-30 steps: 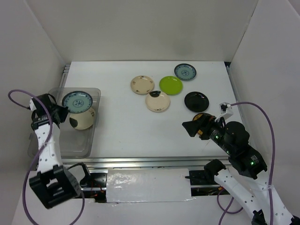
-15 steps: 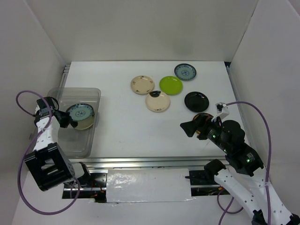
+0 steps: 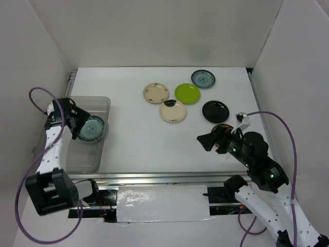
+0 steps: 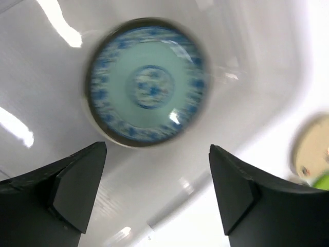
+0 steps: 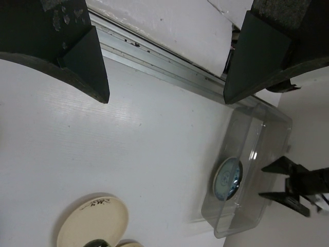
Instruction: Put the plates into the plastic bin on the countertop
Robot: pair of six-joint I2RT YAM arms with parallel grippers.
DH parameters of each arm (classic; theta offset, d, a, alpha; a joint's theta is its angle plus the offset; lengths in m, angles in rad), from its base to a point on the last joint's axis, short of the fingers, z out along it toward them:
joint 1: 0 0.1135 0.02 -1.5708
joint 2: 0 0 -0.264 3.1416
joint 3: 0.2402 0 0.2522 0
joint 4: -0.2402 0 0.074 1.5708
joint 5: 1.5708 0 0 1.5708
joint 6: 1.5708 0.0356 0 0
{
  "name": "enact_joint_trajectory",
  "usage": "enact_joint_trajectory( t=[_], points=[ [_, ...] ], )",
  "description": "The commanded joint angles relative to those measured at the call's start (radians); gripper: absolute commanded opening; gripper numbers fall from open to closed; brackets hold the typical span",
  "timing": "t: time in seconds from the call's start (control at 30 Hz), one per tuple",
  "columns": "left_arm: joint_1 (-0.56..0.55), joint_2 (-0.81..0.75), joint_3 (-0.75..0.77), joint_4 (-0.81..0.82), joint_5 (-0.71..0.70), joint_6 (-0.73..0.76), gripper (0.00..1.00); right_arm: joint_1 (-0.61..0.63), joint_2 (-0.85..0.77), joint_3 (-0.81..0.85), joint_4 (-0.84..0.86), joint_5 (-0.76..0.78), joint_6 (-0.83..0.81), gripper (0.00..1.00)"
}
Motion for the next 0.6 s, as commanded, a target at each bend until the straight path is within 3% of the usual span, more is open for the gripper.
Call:
enact_joint_trajectory(
  t=[0.0,0.03,0.13,0.17,0.3,0.4,0.57],
  points=[
    [-0.164,-0.178,0.14,-0.099,-0.152,0.045,0.95,-0.005,0.009,-0.008,0.062,-0.009,-0.019,1.0],
    [-0.205,-0.199,0.145,-0.096,-0.155,0.062,0.99,-0.005,0.01,-0.012,0.066,-0.006,-0.01,1.0],
    [-0.409,-0.218,0.14,-0.035,-0.08,0.092,0.99,-0.008,0.007,-0.035,0.089,0.029,0.022,1.0],
    [-0.525,-0.204,0.14,-0.009,-0.033,0.095,0.99,-0.008,0.009,-0.04,0.096,0.043,0.03,1.0],
    [-0.789,0.022,0.203,0.14,0.023,0.115,0.99,-0.014,0.027,-0.048,0.102,0.104,0.064,1.0],
    [-0.873,0.217,0.272,0.231,0.046,0.117,0.99,-0.017,0.022,-0.043,0.099,0.106,0.07,1.0],
    [-0.865,0.403,0.301,0.402,0.083,0.051,0.99,-0.025,-0.008,-0.034,0.062,0.088,0.043,1.0]
  ],
)
